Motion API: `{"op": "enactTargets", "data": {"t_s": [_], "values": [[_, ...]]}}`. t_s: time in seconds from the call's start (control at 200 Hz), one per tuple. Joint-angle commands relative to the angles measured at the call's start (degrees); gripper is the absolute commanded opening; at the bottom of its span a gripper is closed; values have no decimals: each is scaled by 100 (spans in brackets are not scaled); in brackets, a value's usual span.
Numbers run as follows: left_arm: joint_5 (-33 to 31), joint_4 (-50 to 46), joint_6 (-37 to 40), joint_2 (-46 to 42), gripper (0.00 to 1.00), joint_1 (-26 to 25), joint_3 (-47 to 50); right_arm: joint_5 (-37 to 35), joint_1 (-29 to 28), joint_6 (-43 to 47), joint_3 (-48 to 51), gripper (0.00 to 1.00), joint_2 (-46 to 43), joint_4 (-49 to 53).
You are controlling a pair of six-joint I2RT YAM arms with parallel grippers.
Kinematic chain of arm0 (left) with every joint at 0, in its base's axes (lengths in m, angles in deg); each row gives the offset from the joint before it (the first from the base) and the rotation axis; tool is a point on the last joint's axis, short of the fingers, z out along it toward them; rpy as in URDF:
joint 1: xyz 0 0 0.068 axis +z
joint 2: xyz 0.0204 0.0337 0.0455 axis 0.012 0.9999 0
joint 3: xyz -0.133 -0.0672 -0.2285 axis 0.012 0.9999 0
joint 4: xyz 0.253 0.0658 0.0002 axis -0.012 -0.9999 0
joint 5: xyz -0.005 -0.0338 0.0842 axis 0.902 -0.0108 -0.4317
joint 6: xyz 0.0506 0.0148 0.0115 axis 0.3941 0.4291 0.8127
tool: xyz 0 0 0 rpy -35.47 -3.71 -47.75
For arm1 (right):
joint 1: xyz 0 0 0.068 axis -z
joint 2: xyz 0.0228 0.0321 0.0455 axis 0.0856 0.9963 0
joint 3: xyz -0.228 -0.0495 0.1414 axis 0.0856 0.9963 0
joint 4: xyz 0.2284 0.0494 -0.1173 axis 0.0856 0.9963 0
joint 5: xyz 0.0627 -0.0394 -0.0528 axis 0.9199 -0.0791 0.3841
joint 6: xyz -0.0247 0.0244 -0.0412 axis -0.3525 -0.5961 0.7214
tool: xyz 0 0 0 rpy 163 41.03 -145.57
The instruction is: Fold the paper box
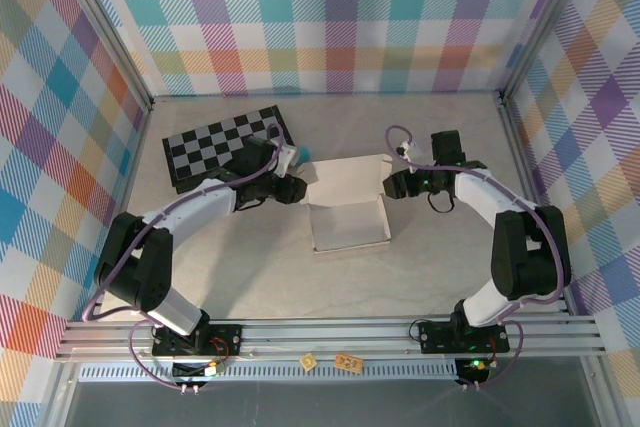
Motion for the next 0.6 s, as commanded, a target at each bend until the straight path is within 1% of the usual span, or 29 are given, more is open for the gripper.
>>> {"op": "enactTargets", "data": {"t_s": [0.0,0.16,0.26,0.4,0.595], "values": [[183,351,-10,178,41,7,4,365,38,12,-256,54,196,-195],[135,371,-12,242,29,-1,-14,411,38,-6,-472,49,381,-122],[59,353,-13,247,22,-10,5,405,41,-12,-475,43,383,-132],[40,374,-8,295,21,-69,-34,450,31,-49,-493,36,432,-145],[-71,381,-5,461,21,-189,-203,471,-3,-65,-501,31,437,-128]]}}
